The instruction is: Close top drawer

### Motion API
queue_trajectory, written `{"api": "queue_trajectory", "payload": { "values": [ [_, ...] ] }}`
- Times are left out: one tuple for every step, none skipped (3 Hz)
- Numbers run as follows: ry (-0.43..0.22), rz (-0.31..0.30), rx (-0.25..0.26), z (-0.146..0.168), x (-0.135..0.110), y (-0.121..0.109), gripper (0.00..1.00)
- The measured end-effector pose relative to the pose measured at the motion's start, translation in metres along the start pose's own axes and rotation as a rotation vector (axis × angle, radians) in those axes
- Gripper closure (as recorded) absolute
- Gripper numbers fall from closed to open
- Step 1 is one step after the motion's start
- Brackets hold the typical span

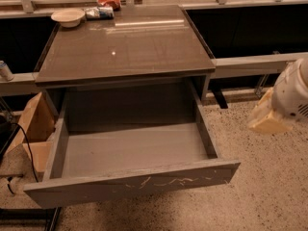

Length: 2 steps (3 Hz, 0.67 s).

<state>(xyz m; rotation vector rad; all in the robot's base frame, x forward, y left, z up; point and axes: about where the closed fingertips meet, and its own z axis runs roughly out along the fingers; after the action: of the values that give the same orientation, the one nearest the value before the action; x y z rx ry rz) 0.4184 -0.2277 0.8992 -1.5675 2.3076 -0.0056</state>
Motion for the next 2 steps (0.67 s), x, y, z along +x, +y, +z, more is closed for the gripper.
{"api": "queue_trajectory", "payload": {
  "values": [
    [-0.041, 0.058, -0.014, 0.0332, 0.0126, 0.0154, 1.0],
    [-0.041, 0.058, -0.014, 0.0332, 0.0126, 0.0154, 1.0]
  ]
}}
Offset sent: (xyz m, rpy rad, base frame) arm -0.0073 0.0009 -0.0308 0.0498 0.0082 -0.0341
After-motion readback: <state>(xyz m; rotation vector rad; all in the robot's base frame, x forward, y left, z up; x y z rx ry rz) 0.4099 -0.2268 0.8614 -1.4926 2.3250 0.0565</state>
